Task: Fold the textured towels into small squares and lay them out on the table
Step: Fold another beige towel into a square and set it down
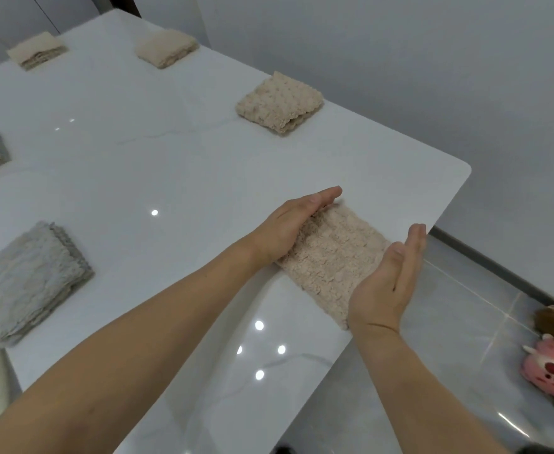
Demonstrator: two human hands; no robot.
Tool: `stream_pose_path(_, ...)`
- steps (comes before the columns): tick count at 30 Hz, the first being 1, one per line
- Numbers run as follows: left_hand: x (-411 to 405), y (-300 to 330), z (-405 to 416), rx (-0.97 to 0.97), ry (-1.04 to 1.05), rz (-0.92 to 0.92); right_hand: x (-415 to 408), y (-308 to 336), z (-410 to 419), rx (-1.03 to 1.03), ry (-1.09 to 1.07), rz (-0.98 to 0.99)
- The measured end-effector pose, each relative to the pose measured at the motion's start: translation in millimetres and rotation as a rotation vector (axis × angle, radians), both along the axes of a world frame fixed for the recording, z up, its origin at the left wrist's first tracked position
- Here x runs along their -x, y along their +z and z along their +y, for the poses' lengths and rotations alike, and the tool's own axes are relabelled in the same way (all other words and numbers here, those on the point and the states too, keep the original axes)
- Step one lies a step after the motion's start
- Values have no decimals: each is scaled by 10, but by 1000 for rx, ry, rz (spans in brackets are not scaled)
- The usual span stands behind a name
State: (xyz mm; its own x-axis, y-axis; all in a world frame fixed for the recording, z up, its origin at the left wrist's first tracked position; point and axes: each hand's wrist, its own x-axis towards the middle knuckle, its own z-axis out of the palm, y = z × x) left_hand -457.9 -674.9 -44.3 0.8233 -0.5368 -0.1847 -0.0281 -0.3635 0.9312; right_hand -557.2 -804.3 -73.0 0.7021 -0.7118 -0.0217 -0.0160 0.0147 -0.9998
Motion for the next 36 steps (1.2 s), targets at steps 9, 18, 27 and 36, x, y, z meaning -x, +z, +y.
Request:
stream_pose_path(9, -5, -28, -6, 15, -28, -3, -24, 4, 24, 63, -7, 36)
stream_pose_path(18, 46, -107, -16, -166, -105, -249, -70, -77, 41, 318, 0, 205)
stream_pose_path(27, 56, -172, -74, -378, -233, -464, -103, -77, 58, 654, 88, 472)
stream_pose_path(36, -56, 14, 250, -766, 3, -676, -304, 388, -289, 1098, 486, 658)
